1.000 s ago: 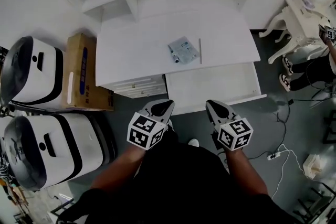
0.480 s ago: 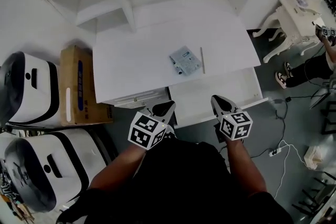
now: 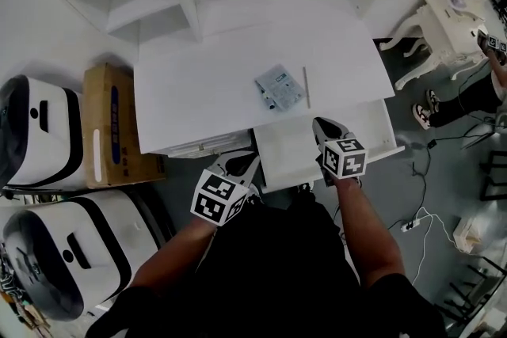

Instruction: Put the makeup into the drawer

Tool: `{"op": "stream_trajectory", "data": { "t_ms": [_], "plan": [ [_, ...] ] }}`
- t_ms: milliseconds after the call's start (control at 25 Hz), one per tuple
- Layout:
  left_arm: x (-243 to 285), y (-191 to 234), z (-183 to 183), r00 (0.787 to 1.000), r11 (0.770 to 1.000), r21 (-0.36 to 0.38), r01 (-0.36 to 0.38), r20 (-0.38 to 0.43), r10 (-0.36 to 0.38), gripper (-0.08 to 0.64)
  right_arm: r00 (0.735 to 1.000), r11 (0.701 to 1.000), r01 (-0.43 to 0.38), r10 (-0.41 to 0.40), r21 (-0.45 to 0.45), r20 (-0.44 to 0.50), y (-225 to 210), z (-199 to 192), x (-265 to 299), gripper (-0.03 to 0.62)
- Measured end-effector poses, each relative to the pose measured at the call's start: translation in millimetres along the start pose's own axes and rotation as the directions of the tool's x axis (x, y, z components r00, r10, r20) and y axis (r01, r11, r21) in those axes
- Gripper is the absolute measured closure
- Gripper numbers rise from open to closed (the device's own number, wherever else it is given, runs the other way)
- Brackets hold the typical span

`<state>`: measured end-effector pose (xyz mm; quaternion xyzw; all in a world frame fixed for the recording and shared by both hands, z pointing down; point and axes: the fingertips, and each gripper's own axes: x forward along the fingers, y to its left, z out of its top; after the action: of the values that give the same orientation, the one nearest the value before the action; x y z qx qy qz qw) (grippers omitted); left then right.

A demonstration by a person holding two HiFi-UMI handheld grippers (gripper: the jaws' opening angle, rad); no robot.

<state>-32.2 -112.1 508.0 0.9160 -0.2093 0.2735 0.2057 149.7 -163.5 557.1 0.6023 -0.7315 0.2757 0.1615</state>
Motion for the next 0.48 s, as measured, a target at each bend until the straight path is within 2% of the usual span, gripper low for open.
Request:
{"op": "stream_trajectory", "data": {
  "t_ms": [240,480],
  "plan": [
    [7.9,9.8,-1.8,0.997,0.993,-0.088,-0.078,0.019,0.08,0.549,0.996,0.995,0.036,-0.042,-0.089,-0.078,-29.4,-9.4,40.4,0.563],
    [26.4,15.0,-4.7,0.993,0.98,-0.162,-0.117,0.008,0.12,0.549,0.98,0.982,0.048,-0.081,-0.181,-0.179,-56.4,-22.7,84.2,0.561]
  ]
}}
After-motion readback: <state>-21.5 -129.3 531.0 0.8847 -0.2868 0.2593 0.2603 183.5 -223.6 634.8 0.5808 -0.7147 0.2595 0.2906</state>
